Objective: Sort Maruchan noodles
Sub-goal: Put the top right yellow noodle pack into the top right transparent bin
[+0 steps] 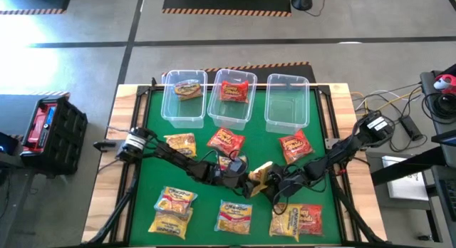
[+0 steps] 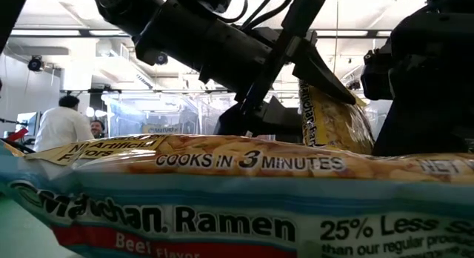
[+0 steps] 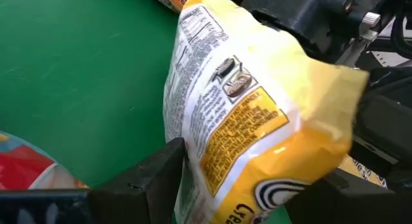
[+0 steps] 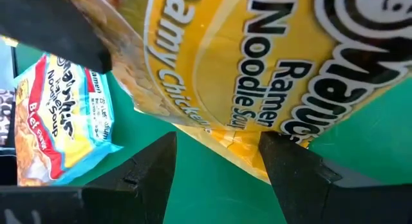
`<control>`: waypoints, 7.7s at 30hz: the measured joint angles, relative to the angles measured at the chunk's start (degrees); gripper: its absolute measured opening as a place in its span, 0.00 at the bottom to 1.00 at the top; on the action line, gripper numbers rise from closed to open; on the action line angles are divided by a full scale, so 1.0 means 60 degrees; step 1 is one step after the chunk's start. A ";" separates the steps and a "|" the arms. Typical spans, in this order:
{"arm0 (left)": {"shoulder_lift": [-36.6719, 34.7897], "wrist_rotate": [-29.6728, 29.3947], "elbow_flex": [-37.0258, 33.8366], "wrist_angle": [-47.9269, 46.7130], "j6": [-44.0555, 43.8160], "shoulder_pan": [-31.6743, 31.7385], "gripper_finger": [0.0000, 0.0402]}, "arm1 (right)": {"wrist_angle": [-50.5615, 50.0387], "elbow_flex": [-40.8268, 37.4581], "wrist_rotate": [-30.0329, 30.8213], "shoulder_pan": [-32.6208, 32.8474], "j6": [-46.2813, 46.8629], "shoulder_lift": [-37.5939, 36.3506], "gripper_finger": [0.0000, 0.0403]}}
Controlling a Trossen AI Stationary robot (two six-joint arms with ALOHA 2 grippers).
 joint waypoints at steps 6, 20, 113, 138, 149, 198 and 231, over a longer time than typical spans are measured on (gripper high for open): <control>0.0000 -0.0003 -0.0003 -0.0198 -0.0173 0.0011 0.40 | -0.0120 -0.0018 -0.0221 0.0000 -0.0558 -0.0489 0.54; -0.0058 0.0008 -0.0003 -0.0244 -0.0293 0.0076 0.29 | -0.2034 -0.0040 -0.1902 0.0006 -0.0802 -0.2351 0.54; -0.3909 0.1254 -0.2323 0.2364 0.1090 0.1683 0.28 | -0.0218 0.0619 -0.3636 -0.4666 -0.5749 -0.5711 0.52; -0.3909 0.1269 -0.2327 0.2391 0.1042 0.1676 0.29 | -0.0253 0.0616 -0.3903 -0.4666 -0.5623 -0.5711 0.41; -0.3909 0.1252 -0.2334 0.2339 0.0902 0.1705 0.32 | -0.0305 0.0612 -0.3954 -0.4663 -0.5483 -0.5725 0.34; -0.6256 0.2533 -0.2400 -0.0771 0.3072 0.4136 0.58 | -1.0275 0.5536 -0.0420 -0.7075 -0.8861 -0.5816 0.31; -0.6251 0.2591 -0.2331 -0.0476 0.2684 0.6517 0.58 | -0.9623 0.5728 -0.1806 -1.3388 -1.6294 -0.1050 0.31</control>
